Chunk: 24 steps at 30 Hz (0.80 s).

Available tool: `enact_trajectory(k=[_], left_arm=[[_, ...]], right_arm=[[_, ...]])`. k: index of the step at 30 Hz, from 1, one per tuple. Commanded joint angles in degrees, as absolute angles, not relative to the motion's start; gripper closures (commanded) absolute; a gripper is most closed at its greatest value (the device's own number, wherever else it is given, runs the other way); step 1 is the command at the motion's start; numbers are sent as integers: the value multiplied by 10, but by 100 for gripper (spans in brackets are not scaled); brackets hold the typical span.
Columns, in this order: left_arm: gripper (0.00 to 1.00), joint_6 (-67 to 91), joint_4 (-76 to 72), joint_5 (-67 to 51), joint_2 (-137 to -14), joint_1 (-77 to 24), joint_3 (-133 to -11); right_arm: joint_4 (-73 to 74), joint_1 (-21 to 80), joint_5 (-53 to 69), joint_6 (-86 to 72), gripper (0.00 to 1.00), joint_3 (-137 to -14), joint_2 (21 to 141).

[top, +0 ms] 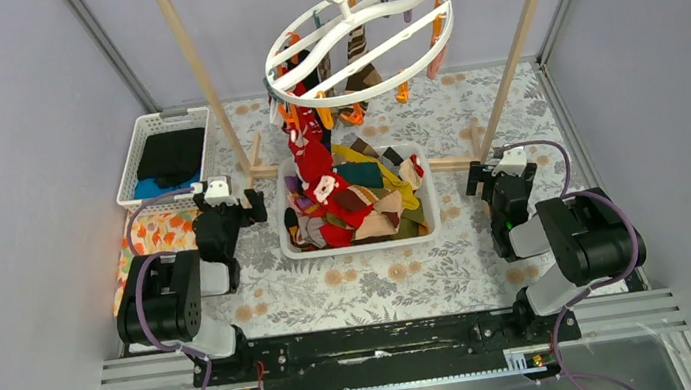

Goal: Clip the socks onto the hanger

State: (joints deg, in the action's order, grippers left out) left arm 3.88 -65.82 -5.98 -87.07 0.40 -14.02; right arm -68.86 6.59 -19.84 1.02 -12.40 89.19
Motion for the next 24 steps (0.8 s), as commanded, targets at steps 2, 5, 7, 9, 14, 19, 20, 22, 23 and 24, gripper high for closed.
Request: enact_trajectory(k=[2,5,7,9,14,19,20,22,23,24], left_arm=[[1,25,-675,-45,-871,3,-145],[1,25,-675,-45,-871,3,-145],[1,25,-675,-45,-871,3,-146],[1,25,-675,-45,-871,3,-146],[1,35,-620,-65,-823,12,-159],[1,11,-283,-79,-646,33,-272],[1,11,-213,-99,-621,38,-316],[1,27,-95,-127,-585,51,-382],[1,39,-42,-139,-575,57,-415],[1,48,7,-149,-567,59,-451]], right_arm=[[-717,64,-197,7,0,-134,890],[-707,60,-198,4,0,-136,889],[-708,60,-198,4,0,-136,889],[-707,60,-197,4,0,-137,889],[-677,47,-251,-32,0,-145,867],[-427,97,-335,-93,0,-224,730],[-369,96,-329,-145,0,-242,695],[-298,91,-258,-206,0,-262,622],[-289,89,-231,-235,0,-263,589],[-273,88,-222,-287,0,-266,561]])
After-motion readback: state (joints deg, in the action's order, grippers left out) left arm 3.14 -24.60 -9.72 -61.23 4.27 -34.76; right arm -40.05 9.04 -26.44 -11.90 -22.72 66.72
